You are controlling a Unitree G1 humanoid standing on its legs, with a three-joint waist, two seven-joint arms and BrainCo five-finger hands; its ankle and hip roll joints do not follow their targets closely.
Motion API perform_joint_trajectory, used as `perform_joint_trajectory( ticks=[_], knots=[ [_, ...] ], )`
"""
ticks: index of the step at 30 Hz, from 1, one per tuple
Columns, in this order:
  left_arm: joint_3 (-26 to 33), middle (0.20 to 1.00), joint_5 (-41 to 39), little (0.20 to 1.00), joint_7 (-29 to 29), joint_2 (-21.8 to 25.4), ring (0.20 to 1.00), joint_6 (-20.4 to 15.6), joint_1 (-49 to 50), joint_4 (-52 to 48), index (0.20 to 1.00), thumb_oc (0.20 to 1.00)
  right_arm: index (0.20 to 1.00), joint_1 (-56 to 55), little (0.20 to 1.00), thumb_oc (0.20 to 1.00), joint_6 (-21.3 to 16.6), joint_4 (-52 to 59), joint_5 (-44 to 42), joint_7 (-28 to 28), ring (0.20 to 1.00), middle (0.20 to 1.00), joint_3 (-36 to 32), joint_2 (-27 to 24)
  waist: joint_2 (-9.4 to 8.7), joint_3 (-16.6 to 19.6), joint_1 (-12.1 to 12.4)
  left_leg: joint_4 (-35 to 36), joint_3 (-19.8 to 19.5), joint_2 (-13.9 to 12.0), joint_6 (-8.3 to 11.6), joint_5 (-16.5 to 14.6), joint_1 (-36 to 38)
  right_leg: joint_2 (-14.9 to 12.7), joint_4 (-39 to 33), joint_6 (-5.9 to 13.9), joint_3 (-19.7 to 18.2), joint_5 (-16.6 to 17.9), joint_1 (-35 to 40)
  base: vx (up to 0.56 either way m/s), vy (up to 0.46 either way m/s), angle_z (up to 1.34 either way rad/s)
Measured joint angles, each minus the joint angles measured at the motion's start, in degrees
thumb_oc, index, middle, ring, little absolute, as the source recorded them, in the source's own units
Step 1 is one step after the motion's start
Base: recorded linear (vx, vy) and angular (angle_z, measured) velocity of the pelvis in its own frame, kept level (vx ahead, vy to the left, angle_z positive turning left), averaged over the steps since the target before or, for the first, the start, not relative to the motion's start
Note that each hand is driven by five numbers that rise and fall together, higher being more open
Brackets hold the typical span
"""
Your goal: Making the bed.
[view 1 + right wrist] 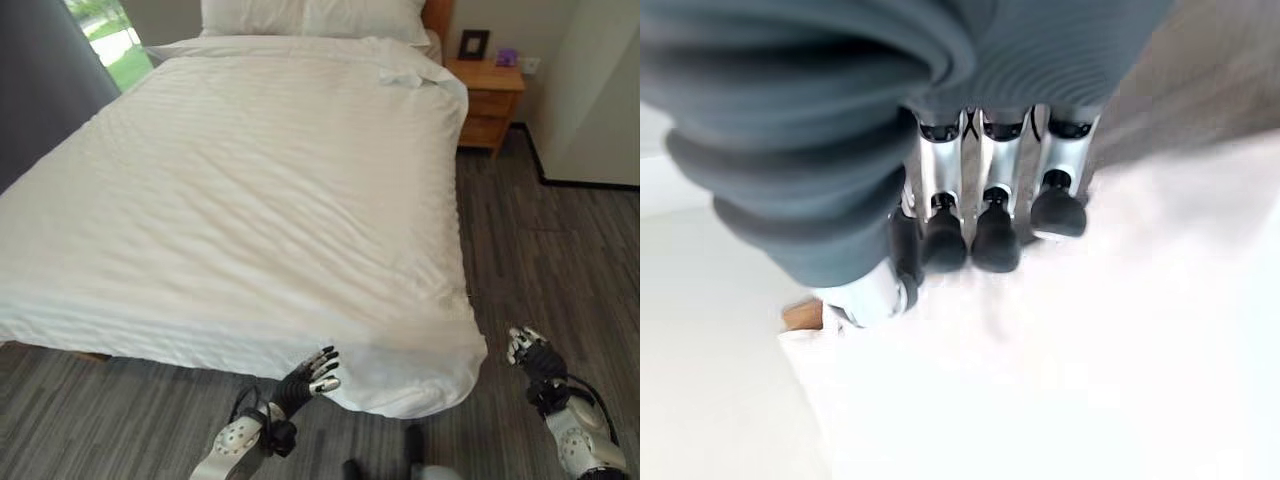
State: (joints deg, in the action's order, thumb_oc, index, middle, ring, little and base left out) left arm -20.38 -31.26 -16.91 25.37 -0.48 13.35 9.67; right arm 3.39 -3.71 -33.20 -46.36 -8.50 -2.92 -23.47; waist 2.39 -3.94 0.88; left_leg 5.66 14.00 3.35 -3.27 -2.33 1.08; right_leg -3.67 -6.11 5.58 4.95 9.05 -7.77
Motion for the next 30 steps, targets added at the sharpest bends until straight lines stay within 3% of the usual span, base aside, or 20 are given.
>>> perform_joint_trajectory(
  ticks=[6, 11, 18, 22, 26, 30],
  knots=[
    [-3.07, 1.000, -0.10, 1.000, -0.80, 1.13, 1.000, 0.60, -0.82, -0.22, 1.000, 1.000, 0.200, 11.40, 0.200, 0.200, -0.12, -5.83, -3.21, 1.88, 0.200, 0.200, 3.50, -0.57, 2.60, -2.37, 1.94, -0.29, -0.59, 0.40, -0.18, 0.84, -3.22, -0.63, 0.01, -0.45, 1.23, 0.74, -2.94, -0.02, -0.053, 0.07],
    [-4.02, 1.000, -0.13, 1.000, -0.98, 0.75, 1.000, 0.60, -0.93, -0.25, 1.000, 1.000, 0.200, 13.52, 0.200, 0.200, 0.00, -8.66, -3.20, 2.02, 0.200, 0.200, 5.80, -0.87, 4.74, -4.13, 4.18, -0.30, -0.69, 0.13, -0.16, 0.89, -4.18, -0.25, 0.01, -0.75, 1.33, 0.99, -3.97, 0.00, -0.022, 0.01],
    [-5.12, 1.000, -2.35, 1.000, -0.25, 0.54, 1.000, 0.02, -5.72, 0.03, 1.000, 1.000, 0.200, 19.33, 0.200, 0.200, -0.43, -14.77, -3.78, 2.69, 0.200, 0.200, 5.89, -0.99, 6.47, -7.29, 4.19, -0.32, -0.94, 0.45, -0.32, 1.53, -7.90, -0.69, 0.01, -0.93, 1.66, 1.23, -7.57, 0.00, -0.006, 0.01],
    [-5.76, 1.000, -2.35, 1.000, 0.75, -0.65, 1.000, -0.08, -7.44, 0.17, 1.000, 1.000, 0.200, 21.97, 0.200, 0.200, -1.48, -20.20, -3.91, 3.89, 0.200, 0.200, 5.37, -2.65, 8.74, -9.37, 4.28, -0.32, -1.63, 0.57, -0.34, 1.74, -8.51, -0.78, 0.01, -0.97, 1.99, 1.53, -7.99, 0.03, -0.013, 0.07],
    [-6.37, 1.000, -2.32, 1.000, 0.96, -2.02, 1.000, -0.13, -8.35, 0.24, 1.000, 1.000, 0.200, 21.39, 0.200, 0.200, -1.63, -29.84, -4.28, 4.45, 0.200, 0.200, -0.37, -2.98, 10.18, -10.91, 4.33, -0.32, -1.98, 0.73, -0.34, 2.03, -10.39, -0.60, 0.21, -1.07, 2.14, 1.63, -9.77, 0.04, -0.016, 0.05],
    [-5.46, 1.000, -2.32, 1.000, 1.26, -2.66, 1.000, -0.32, -9.21, 0.19, 1.000, 1.000, 0.200, 15.24, 0.200, 0.200, -0.96, -34.89, -4.34, 4.86, 0.200, 0.200, -5.75, -2.48, 10.22, -11.27, 4.01, -0.32, -2.18, 0.75, -0.34, 2.03, -10.83, -0.63, 0.31, -1.06, 2.18, 1.62, -10.15, 0.00, 0.000, 0.00]
  ],
)
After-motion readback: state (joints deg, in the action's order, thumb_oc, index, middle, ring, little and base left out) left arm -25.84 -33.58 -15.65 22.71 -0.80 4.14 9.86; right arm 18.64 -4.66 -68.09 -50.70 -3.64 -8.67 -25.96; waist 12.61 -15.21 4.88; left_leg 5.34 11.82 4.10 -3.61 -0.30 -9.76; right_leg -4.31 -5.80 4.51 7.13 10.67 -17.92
